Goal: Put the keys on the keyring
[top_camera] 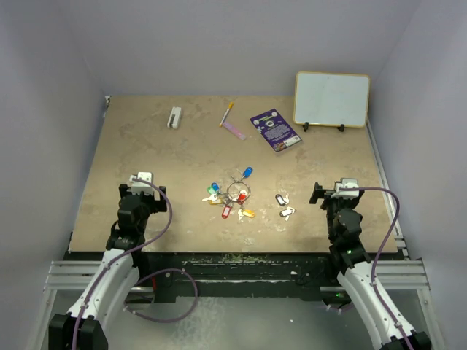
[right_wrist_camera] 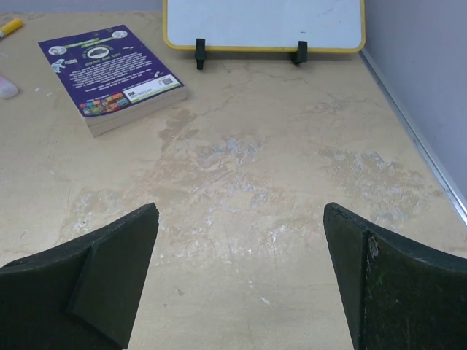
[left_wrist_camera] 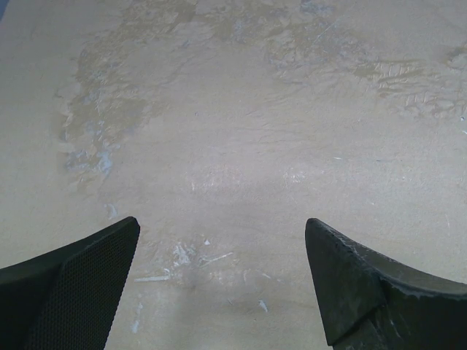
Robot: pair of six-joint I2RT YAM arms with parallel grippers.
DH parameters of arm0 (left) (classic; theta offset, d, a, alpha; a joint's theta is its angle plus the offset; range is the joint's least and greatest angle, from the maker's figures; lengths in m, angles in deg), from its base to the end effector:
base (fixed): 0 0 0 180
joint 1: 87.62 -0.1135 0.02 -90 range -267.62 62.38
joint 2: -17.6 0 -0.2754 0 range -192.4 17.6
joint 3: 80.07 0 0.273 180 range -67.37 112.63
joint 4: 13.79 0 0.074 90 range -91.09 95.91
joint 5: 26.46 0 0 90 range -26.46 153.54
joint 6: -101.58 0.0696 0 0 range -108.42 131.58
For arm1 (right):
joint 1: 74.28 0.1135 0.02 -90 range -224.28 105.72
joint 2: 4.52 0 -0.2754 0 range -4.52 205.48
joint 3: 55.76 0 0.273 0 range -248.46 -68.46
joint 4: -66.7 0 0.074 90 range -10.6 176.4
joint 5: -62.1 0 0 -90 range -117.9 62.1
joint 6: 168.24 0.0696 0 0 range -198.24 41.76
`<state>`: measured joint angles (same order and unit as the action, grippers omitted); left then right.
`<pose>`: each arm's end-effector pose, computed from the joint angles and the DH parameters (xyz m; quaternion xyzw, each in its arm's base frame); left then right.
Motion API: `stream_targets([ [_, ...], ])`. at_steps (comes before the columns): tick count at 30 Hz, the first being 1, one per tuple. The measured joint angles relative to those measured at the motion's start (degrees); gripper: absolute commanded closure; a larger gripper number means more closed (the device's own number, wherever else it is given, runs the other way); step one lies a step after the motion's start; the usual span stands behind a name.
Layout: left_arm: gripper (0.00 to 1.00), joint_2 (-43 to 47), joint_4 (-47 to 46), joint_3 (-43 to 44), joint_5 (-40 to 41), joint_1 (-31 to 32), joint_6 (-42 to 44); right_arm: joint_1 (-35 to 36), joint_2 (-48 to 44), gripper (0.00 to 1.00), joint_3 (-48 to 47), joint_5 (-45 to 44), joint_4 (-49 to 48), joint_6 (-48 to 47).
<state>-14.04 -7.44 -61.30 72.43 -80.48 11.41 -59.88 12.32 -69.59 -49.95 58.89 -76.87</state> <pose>0.1864 -0.0125 0.1502 0.0046 0.8140 0.0262 0.5803 0.1683 0.0162 0.1905 0.0645 0.6761 -0.0291 0.7334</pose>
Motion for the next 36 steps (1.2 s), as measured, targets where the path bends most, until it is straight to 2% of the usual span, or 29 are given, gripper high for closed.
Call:
stream_targets([
  [19,0.02,-0.1,0.4,0.3,-1.9,0.0,1.2,0.0,0.0,0.0,0.0,-1.0,0.0,0.0],
  [23,0.02,-4.0,3.1,5.6,-7.2,0.0,3.7,0.0,0.1,0.0,0.0,-1.0,0.0,0.0],
  [27,0.02,-12.9,6.6,18.2,-15.0,0.0,6.5,0.0,0.7,0.0,-0.2,-1.5,0.0,-0.2],
  [30,0.01,-18.4,5.4,25.7,-21.8,0.0,5.6,0.0,10.1,0.0,-7.7,-2.7,3.7,-0.2],
  [33,0.02,-21.9,-1.1,27.5,-27.0,1.6,2.0,0.0,25.6,0.0,-24.8,-5.2,11.9,6.0],
  [34,0.02,-22.8,-3.1,27.4,-27.5,3.1,1.2,0.0,32.1,0.0,-33.9,-5.3,15.1,8.0],
  [36,0.01,-25.8,-7.2,27.2,-27.3,9.2,-0.1,0.2,41.1,0.0,-46.7,-5.1,22.9,9.1],
])
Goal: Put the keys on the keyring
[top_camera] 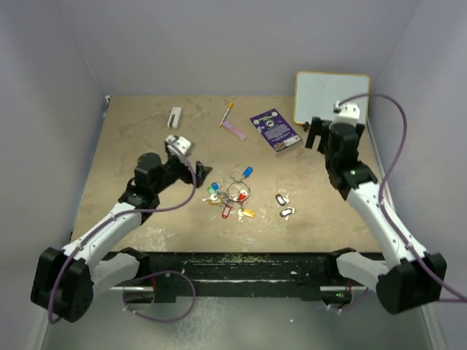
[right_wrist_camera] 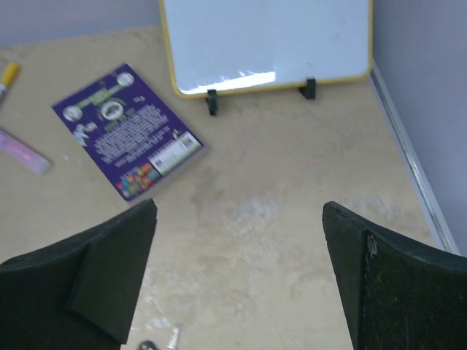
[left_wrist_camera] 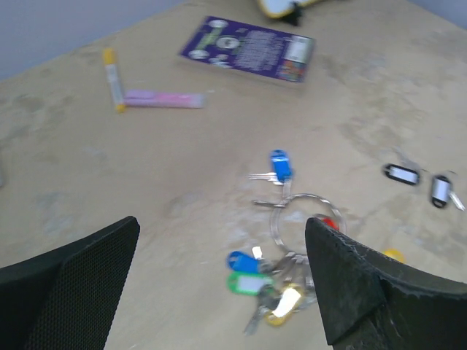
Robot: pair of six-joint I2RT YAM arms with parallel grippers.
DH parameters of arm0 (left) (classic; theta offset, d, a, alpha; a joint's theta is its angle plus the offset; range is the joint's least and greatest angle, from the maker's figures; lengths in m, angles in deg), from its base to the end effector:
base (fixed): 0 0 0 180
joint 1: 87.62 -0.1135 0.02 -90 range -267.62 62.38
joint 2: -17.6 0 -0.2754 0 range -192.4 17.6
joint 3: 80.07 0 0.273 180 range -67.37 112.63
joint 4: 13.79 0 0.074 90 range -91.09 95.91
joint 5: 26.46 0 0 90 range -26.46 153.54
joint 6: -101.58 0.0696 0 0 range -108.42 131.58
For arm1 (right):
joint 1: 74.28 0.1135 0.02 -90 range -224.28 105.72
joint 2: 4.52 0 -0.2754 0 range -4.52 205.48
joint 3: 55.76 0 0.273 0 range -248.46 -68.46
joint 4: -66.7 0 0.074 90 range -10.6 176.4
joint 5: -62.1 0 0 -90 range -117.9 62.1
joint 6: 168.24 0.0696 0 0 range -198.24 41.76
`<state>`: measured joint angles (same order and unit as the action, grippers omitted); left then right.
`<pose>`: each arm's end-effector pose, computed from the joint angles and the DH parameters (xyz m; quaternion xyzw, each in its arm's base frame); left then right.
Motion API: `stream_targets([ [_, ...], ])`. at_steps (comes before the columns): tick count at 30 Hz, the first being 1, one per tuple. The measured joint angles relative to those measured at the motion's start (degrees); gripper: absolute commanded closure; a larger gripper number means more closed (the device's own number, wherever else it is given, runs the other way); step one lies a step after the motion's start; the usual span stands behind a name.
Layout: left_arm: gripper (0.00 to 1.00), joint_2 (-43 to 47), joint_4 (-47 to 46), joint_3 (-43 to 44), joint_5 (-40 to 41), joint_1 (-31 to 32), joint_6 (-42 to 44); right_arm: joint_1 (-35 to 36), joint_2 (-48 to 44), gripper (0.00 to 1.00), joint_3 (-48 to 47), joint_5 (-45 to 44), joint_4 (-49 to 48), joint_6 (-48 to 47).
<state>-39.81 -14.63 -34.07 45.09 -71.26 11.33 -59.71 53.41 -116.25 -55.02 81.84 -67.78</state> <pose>0.2595 -0.0991 0.2658 0.2078 0.7374 -0.2131 0.6063 0.2782 0.0395 0.3295 0.1193 0.7633 -0.0469 0.6331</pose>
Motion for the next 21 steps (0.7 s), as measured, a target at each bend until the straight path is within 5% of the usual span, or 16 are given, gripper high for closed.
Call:
stream_targets([
  [3,0.01,-5.4,-6.9,-1.2,1.7,12.9,-0.2,0.5,7.5,0.0,-11.2,2.2,3.0,1.9],
  [8,0.01,-16.2,-20.5,-4.5,8.8,27.0,1.6,0.7,0.7,0.0,-4.7,4.9,3.6,11.8],
  [17,0.02,-46.7,-54.0,-4.0,16.4,37.5,8.6,0.7,0.8,0.0,-8.8,9.3,12.2,15.6],
  [21,0.04,-52.0,-59.6,-1.4,13.9,39.2,11.0,0.7,-2.6,0.02,-9.6,10.1,15.4,16.6],
])
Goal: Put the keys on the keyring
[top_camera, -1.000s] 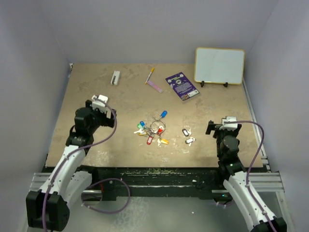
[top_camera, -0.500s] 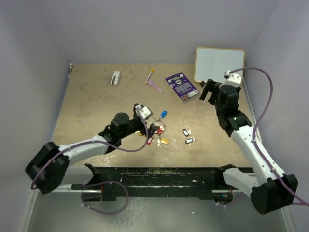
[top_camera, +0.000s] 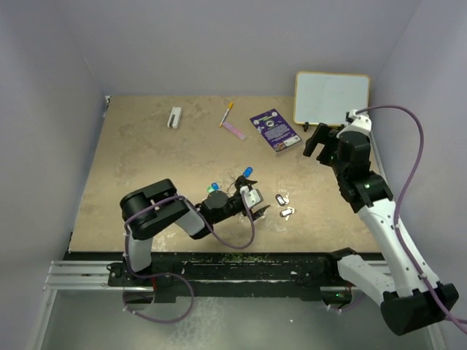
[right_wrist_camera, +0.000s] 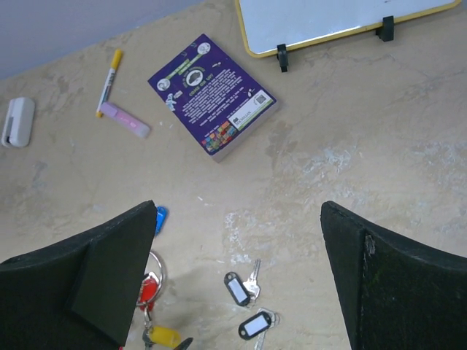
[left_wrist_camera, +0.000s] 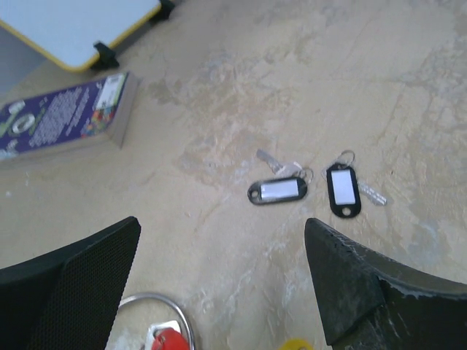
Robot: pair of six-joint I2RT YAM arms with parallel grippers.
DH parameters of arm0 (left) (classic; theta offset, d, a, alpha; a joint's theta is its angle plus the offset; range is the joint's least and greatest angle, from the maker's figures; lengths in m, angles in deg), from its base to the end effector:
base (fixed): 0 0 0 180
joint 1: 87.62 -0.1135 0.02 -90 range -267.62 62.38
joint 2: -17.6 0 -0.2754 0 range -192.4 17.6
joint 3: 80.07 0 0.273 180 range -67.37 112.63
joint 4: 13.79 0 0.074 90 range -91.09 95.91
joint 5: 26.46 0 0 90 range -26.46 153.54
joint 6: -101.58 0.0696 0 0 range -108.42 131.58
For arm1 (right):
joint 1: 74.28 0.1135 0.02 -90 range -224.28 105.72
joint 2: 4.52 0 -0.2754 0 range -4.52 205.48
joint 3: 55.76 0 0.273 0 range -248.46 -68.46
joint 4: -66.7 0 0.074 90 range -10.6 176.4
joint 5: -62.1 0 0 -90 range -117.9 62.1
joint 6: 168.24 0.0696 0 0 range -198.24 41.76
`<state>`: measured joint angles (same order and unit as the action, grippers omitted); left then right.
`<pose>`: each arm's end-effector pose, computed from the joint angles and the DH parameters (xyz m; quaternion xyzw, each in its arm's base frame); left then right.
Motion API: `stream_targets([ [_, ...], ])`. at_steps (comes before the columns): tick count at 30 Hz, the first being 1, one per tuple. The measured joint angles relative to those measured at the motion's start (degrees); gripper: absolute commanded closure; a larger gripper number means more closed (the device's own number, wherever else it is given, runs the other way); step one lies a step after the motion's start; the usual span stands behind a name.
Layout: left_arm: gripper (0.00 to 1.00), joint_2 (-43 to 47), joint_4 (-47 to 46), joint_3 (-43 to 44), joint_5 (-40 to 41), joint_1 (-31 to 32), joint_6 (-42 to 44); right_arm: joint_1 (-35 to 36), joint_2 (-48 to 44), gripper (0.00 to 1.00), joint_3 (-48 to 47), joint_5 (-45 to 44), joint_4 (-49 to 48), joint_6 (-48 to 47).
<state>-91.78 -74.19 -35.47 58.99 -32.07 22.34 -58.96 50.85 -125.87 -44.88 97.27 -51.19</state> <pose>0.2051 -0.3088 0.1154 0.4235 0.5989 -0.2856 0.6167 0.2588 0.0498 0.3712 0.1692 0.7758 0.1057 0.5986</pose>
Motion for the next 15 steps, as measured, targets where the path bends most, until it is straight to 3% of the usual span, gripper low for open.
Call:
stream_targets([
  [8,0.15,-6.0,-13.5,3.1,-7.7,0.2,5.9,0.0,-8.7,0.16,-0.1,-0.2,4.9,1.4],
  [12,0.13,-10.8,-14.0,5.1,-10.1,1.3,8.4,0.0,-10.5,0.29,-0.1,-0.6,7.3,1.7],
  [15,0.17,-13.7,-14.0,7.4,-9.9,3.3,10.8,0.0,-11.4,0.32,-0.1,-0.7,8.4,2.0],
])
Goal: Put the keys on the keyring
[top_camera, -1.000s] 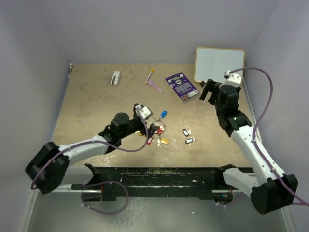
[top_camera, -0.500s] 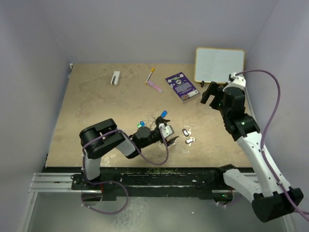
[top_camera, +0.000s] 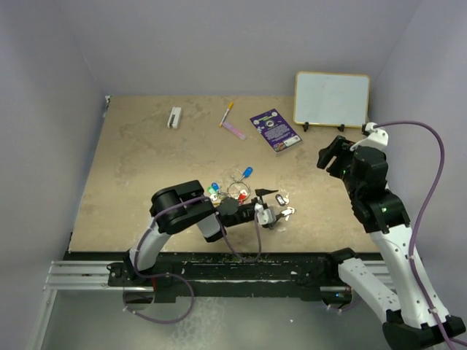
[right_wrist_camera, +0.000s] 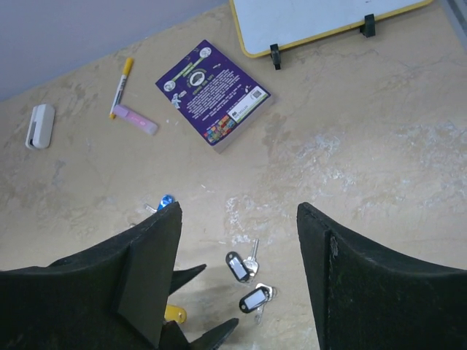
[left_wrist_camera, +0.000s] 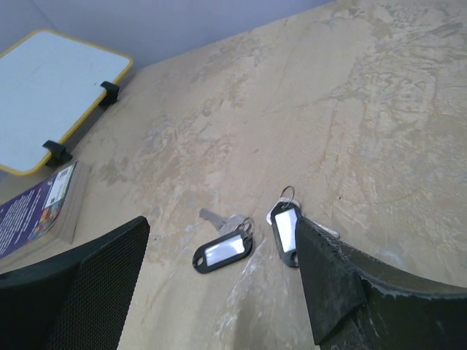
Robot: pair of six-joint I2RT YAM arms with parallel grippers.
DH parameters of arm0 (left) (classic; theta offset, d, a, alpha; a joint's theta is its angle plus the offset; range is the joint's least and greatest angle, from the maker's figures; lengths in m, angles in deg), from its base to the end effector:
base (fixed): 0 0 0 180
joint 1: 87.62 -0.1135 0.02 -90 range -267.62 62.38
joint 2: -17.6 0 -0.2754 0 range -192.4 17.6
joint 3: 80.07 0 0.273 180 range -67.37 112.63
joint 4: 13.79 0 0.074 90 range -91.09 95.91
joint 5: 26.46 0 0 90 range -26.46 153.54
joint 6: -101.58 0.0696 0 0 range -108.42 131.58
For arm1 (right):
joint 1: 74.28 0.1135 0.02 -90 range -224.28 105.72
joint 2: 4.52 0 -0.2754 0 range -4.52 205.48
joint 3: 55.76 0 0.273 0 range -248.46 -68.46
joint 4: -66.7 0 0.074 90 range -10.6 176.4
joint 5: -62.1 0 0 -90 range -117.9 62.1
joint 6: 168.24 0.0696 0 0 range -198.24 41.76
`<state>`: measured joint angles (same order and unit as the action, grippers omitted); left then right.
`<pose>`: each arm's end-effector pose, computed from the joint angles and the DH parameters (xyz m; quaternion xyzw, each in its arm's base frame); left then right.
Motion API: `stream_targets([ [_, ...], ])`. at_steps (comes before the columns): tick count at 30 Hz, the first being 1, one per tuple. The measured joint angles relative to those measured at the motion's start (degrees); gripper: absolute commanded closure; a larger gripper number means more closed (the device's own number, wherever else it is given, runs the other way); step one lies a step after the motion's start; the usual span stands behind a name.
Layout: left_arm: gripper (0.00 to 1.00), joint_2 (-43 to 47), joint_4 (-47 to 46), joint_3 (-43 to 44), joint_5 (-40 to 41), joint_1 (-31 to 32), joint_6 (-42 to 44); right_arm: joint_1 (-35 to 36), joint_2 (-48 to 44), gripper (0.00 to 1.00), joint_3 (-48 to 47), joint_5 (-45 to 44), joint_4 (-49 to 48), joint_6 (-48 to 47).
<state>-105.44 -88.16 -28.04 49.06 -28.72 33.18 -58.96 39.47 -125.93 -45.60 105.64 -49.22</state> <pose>0.1918 -0.3516 0.0945 0.5097 0.4602 -0.3127 0.6562 0.2020 0.0334 0.3942 0.1874 0.7550 0.1214 0.6165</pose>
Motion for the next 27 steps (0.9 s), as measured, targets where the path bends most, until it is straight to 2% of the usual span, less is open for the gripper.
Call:
stream_targets([
  [4,0.18,-3.3,0.0,4.2,0.5,1.8,2.9,0.0,-0.6,0.34,0.0,-0.2,1.1,0.1],
  [8,0.25,-4.7,-0.1,6.2,1.3,2.0,4.8,0.0,-1.4,0.36,0.4,-0.6,1.6,0.4],
  [15,0.27,-8.0,-0.1,7.2,1.9,2.0,5.7,0.0,-3.8,0.4,3.5,-0.8,1.6,0.9],
  [27,0.32,-8.7,-0.1,9.0,1.8,2.0,5.0,0.0,-5.5,0.45,4.5,-0.8,1.1,1.3],
])
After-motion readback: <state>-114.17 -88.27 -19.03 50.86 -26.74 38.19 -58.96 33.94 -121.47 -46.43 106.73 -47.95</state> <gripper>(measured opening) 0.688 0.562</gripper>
